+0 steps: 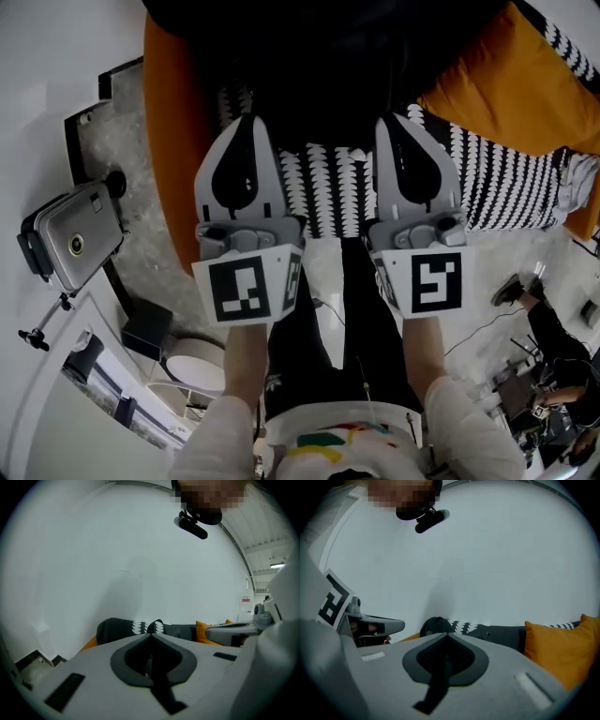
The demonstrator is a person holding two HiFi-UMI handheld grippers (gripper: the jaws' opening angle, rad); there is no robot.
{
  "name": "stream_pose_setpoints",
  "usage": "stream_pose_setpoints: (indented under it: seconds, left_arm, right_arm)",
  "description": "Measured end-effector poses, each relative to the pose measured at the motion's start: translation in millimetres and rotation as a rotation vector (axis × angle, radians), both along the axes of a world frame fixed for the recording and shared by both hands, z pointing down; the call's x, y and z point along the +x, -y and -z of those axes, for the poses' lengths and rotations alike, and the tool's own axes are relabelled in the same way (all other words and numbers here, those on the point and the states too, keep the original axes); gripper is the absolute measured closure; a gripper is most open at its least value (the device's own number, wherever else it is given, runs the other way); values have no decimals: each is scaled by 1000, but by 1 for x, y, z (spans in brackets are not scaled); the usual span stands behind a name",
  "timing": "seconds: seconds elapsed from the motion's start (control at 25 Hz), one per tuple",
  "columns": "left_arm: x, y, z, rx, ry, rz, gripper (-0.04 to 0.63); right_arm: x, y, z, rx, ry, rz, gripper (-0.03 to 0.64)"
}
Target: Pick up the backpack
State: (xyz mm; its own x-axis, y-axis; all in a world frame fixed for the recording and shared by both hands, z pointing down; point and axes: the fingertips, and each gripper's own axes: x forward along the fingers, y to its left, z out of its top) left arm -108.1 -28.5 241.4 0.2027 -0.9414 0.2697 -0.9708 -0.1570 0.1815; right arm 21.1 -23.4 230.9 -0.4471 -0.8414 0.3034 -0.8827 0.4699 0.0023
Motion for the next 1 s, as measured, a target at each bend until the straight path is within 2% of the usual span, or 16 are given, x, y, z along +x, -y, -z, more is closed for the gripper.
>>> stream_pose_setpoints:
  seconds: [0.24,0.48,0.56,0.6,0.64,0.68,0.72,0.8,1.0]
  left_arm:
    - [0,-5,4,-3,25,12,580]
    - [-12,18,22,56,107,22,578]
    - [-9,25,24,44,85,27,577]
    - [-7,28,23,33,65,25,569]
    - [-6,31,20,20,43,18,527]
    - [-6,33,15,7,20,8,438]
    - [-8,36,10,-3,-1,2,422]
    - [-18,42,-7,-20,-17,1,411]
    - [-42,63,-62,-131,30,31,408]
  right_arm:
    - [14,-1,5,22,3,-41,612]
    - [24,26,13,-7,35,-104,612]
    - [32,30,15,-10,33,-103,612]
    - [33,32,12,-23,36,-88,536]
    - [34,34,8,-40,41,-71,422]
    - [34,36,3,-53,45,-66,406]
    - [36,40,-2,-58,45,-74,407]
    - [40,48,-10,-66,33,-108,405]
    - [64,68,-34,-105,21,-165,393]
